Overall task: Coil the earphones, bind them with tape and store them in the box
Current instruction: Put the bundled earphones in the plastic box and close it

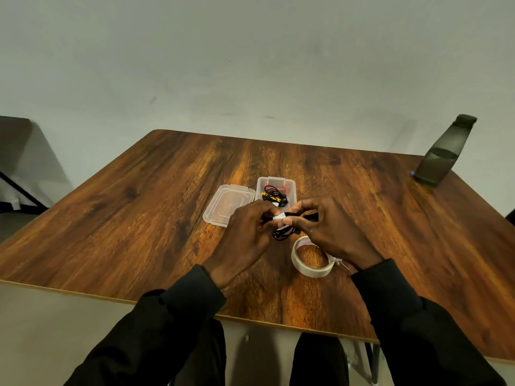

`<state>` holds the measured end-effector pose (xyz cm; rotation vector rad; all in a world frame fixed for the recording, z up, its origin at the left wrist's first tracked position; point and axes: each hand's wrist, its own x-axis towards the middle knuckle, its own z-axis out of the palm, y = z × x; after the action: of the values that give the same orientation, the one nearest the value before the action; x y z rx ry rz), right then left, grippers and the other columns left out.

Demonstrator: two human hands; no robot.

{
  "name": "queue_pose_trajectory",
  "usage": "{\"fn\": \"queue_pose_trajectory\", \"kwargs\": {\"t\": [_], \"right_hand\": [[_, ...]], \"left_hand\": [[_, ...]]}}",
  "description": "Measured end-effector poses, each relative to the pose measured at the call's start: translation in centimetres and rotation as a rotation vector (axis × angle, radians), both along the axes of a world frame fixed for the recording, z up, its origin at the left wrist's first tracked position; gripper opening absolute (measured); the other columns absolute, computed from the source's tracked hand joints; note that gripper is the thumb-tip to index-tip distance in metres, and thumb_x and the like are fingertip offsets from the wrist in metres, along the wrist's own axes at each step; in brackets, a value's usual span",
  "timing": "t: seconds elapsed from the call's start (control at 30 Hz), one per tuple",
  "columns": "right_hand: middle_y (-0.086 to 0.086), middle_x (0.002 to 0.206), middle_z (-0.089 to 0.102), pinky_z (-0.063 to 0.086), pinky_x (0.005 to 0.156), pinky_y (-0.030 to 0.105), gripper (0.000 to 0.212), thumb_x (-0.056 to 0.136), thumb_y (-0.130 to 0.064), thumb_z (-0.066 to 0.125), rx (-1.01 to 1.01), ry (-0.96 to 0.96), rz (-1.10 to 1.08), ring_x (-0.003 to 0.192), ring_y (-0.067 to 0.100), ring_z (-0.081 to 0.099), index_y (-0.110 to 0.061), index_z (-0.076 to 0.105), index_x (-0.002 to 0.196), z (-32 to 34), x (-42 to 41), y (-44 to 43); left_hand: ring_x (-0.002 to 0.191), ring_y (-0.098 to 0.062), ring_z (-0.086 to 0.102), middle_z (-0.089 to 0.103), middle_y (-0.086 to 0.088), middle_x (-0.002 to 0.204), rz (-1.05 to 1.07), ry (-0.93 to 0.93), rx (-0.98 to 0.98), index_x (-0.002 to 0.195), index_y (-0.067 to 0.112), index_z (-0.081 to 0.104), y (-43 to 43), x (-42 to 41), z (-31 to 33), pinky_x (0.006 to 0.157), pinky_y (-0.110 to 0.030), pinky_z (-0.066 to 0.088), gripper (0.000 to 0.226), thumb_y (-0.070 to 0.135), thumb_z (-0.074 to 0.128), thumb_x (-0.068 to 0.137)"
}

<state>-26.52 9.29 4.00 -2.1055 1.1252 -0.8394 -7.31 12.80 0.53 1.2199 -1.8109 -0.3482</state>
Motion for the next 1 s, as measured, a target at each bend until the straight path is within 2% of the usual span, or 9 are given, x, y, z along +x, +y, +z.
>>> {"fn": "queue_pose_trajectory", "kwargs": {"t": [0.1,0.17,0.27,0.43,0.5,0.6,0.77,0.87,1.0], "right_hand": [[-0.007,0.103,0.074,0.06,0.087,0.031,0.023,0.086,-0.027,0.079,0.012,0.061,0.067,0.097,0.005,0.07,-0.017,0.075,0.106,0.1,-0.5,-0.3],[-0.009,0.107,0.073,0.059,0.09,0.029,0.029,0.082,-0.026,0.082,-0.006,0.097,0.067,0.101,0.003,0.068,-0.018,0.074,0.108,0.0,-0.6,-0.3],[-0.011,0.101,0.073,0.06,0.088,0.026,0.026,0.08,-0.024,0.085,-0.087,0.086,0.029,0.095,0.0,0.068,-0.019,0.075,0.104,-0.2,-0.3,-0.2],[-0.012,0.095,0.074,0.058,0.082,0.022,0.021,0.085,-0.034,0.079,-0.164,0.034,-0.01,0.091,0.0,0.069,-0.02,0.076,0.1,-0.6,0.1,0.0],[-0.011,0.095,0.074,0.058,0.08,0.02,0.021,0.085,-0.034,0.078,-0.194,0.036,-0.007,0.089,0.0,0.069,-0.019,0.076,0.1,-0.8,0.2,0.2],[-0.012,0.092,0.073,0.057,0.077,0.017,0.013,0.086,-0.019,0.079,-0.224,0.009,-0.018,0.088,0.001,0.069,-0.019,0.075,0.099,-1.4,0.3,0.6],[-0.004,0.103,0.072,0.058,0.08,0.018,0.046,0.086,-0.012,0.078,-0.27,-0.014,-0.03,0.096,0.004,0.068,-0.022,0.063,0.128,-2.2,0.3,0.9],[-0.004,0.108,0.072,0.056,0.082,0.021,0.029,0.088,-0.016,0.076,-0.382,0.029,-0.02,0.101,0.006,0.065,-0.02,0.073,0.117,-2.6,0.4,0.8],[-0.003,0.103,0.069,0.047,0.08,0.009,0.017,0.09,-0.016,0.075,-0.424,0.049,-0.055,0.094,-0.002,0.057,-0.015,0.072,0.107,-3.2,0.4,0.7]], "left_hand": [[0.081,-0.002,0.068,0.074,0.005,0.088,-0.027,0.121,0.129,0.097,0.015,0.076,-0.1,0.2,0.7,0.069,-0.013,0.051,0.008,0.021,0.074,0.093],[0.079,-0.006,0.071,0.076,0.002,0.086,-0.05,0.195,0.212,0.096,0.014,0.077,-0.3,0.5,1.0,0.071,-0.023,0.057,0.008,0.02,0.076,0.091],[0.082,-0.014,0.074,0.078,-0.001,0.087,-0.096,0.24,0.279,0.095,0.014,0.078,-0.2,0.6,1.4,0.075,-0.035,0.06,0.01,0.023,0.075,0.09],[0.084,-0.014,0.074,0.078,0.001,0.089,-0.084,0.172,0.317,0.095,0.016,0.079,-0.2,0.7,1.7,0.08,-0.046,0.062,0.012,0.026,0.073,0.093],[0.084,-0.012,0.074,0.078,0.001,0.089,-0.075,0.149,0.321,0.095,0.015,0.079,-0.2,0.7,2.0,0.081,-0.042,0.062,0.012,0.025,0.073,0.093],[0.083,-0.01,0.074,0.079,0.001,0.088,-0.052,0.138,0.305,0.093,0.014,0.081,-0.2,0.6,2.2,0.078,-0.033,0.062,0.011,0.023,0.075,0.091],[0.083,-0.009,0.074,0.079,0.001,0.087,-0.05,0.177,0.341,0.091,0.015,0.082,-0.2,0.5,2.1,0.076,-0.031,0.062,0.007,0.019,0.079,0.087],[0.081,-0.007,0.075,0.08,-0.001,0.088,-0.084,0.268,0.413,0.091,0.013,0.082,0.0,1.0,2.6,0.069,-0.022,0.059,0.008,0.016,0.08,0.084],[0.059,-0.001,0.069,0.078,-0.002,0.074,-0.104,0.449,0.502,0.094,-0.001,0.08,0.2,1.1,3.2,0.052,-0.01,0.048,0.015,0.009,0.079,0.083]]}}
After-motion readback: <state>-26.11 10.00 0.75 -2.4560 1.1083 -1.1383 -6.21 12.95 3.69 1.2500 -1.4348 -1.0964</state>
